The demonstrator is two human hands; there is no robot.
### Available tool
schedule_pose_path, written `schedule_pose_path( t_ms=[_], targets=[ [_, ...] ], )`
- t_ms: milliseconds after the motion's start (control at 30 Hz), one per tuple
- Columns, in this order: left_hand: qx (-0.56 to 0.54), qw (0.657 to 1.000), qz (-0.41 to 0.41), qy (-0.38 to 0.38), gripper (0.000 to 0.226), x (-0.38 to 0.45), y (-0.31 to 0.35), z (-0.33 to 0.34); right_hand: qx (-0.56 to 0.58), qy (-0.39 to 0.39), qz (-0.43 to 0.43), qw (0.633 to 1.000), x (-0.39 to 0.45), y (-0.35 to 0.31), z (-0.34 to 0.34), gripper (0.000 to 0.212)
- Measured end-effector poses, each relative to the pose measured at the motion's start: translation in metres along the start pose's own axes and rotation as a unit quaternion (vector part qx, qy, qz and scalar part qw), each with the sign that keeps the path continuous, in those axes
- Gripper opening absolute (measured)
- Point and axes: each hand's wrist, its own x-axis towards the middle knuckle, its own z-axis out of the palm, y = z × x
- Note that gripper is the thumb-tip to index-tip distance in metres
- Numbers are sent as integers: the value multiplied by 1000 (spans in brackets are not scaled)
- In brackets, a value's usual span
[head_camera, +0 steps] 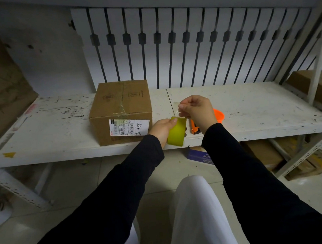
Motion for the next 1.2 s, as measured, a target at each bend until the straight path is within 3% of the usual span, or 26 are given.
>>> schedule_pose_path(
  t_ms=[200,333,533,667,733,867,1033,1133,1200],
  targets=[
    [59,997,52,-7,29,-2,5,7,-35,60,-6,998,6,3,-3,4],
    [47,995,85,-17,16,-2,2,9,-40,70,22,997,9,6,-5,16],
    [92,989,110,-38,19,0,-5,6,1,42,117,992,11,11,-8,30],
    [119,987,106,-34,17,1,-6,7,11,-9,124,992,9,18,-11,13],
    [125,985,107,-43,19,1,-6,9,-2,-37,115,993,9,23,-13,13],
    [125,984,110,-59,32,-1,-6,15,56,-1,113,992,14,27,-24,14],
    [92,987,95,-89,29,1,-5,34,89,49,104,989,24,41,-43,20],
    [185,974,108,-78,27,11,-1,50,58,63,99,991,27,49,-55,23],
    [294,947,127,-38,32,24,-1,60,53,83,96,991,31,55,-63,27]
  ],
)
